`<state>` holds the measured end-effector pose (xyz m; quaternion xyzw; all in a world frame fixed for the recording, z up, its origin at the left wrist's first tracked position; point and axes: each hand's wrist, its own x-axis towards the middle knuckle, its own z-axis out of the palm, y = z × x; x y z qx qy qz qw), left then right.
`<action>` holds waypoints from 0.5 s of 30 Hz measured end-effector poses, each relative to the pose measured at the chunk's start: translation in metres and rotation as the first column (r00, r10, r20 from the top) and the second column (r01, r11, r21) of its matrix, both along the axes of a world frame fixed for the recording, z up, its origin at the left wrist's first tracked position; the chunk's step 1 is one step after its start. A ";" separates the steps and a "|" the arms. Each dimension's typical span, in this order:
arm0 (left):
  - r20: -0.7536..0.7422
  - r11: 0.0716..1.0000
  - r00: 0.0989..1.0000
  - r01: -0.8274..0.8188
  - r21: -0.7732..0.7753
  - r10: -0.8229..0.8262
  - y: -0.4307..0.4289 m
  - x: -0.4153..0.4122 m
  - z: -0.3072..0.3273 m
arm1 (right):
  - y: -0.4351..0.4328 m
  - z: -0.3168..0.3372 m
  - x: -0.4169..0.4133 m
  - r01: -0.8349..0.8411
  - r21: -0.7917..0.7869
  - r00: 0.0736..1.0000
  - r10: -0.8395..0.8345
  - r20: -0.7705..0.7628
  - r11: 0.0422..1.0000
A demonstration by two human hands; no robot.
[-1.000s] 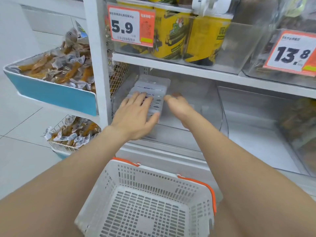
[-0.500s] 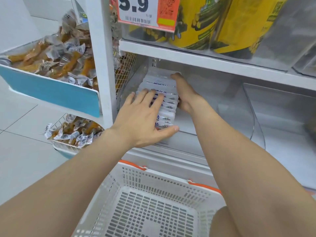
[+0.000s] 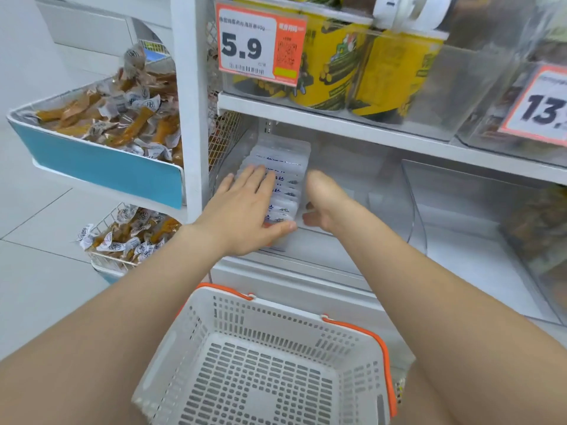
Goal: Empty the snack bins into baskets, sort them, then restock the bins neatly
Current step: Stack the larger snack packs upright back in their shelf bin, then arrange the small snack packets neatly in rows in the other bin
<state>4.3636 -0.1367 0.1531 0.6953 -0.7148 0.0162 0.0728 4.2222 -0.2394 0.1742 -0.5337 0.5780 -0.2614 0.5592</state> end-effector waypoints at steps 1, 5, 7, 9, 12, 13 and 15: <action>-0.018 0.999 1.000 0.003 -0.045 -0.004 0.008 -0.003 0.003 | 0.014 0.007 -0.003 -0.031 -0.024 0.998 0.029 -0.059 0.999; -0.144 0.958 0.990 -0.049 -0.283 0.008 0.046 -0.017 0.015 | 0.066 0.007 -0.015 -0.056 -0.608 0.967 -0.110 -0.231 0.792; -0.216 0.966 0.975 -0.101 -0.238 0.049 0.068 -0.024 0.020 | 0.096 0.009 -0.020 -0.100 -0.771 0.983 -0.055 -0.173 0.629; -0.184 0.988 0.971 -0.150 0.029 0.153 0.087 -0.027 0.020 | 0.122 0.014 -0.026 -0.134 -0.718 0.989 0.047 -0.141 0.683; 0.081 0.907 0.980 -0.201 0.370 0.184 0.108 -0.032 0.011 | 0.145 -0.002 -0.036 -0.189 -0.549 0.978 0.104 -0.183 0.814; 0.140 0.880 0.975 -0.215 0.423 0.170 0.115 -0.034 0.005 | 0.150 -0.011 -0.042 -0.210 -0.508 0.967 0.100 -0.235 0.836; 0.193 0.857 0.969 -0.231 0.460 0.158 0.128 -0.035 -0.010 | 0.159 -0.033 -0.058 -0.245 -0.422 0.934 0.095 -0.346 0.873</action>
